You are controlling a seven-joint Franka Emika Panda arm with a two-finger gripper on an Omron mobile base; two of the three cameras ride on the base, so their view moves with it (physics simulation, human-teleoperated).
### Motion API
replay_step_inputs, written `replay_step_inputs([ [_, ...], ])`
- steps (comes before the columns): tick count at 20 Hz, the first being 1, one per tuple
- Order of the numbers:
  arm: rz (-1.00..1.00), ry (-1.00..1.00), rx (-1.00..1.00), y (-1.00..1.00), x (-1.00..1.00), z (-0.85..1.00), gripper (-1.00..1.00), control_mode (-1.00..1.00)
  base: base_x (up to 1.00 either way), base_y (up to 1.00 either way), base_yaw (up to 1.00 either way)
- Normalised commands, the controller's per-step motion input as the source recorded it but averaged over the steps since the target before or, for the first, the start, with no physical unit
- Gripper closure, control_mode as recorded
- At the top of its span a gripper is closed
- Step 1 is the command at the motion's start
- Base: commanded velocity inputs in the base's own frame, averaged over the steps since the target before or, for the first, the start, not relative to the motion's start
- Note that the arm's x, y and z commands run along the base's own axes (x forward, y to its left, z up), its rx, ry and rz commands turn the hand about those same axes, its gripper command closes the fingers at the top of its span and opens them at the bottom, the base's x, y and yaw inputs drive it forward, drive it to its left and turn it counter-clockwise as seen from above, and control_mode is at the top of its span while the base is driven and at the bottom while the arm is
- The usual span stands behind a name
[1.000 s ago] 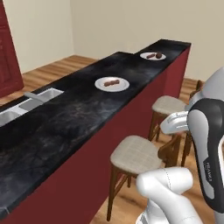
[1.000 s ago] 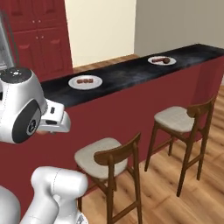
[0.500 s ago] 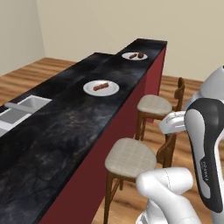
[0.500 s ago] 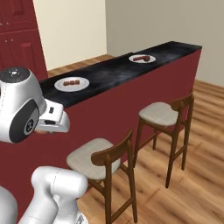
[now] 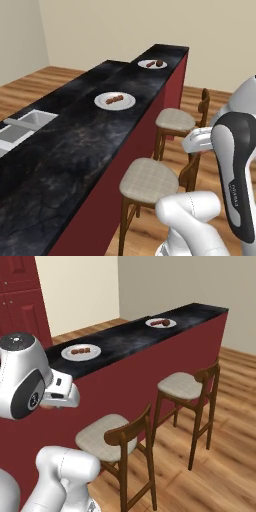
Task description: Pick up the apple and peach from the fridge and place one fruit on each plate on the dining counter.
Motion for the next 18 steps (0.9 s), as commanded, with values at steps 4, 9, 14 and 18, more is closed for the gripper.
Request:
replay_step_inputs([
  [4,0.06,-0.16,-0.05,0.20,-0.03,0.23,1.00,-1.00,0.00,0.00,0.00],
  [9,0.20,-0.46,-0.12,0.20,0.09,0.59,1.00,-1.00,0.00,0.00,0.00],
  [14,-0.01,-0.26,0.00,0.19,1.00,0.49,1.00,-1.00,0.00,0.00,0.00],
  [18,-0.06,0.00,0.00,0.42,1.00,0.01,1.00,-1.00,0.00,0.00,0.00],
])
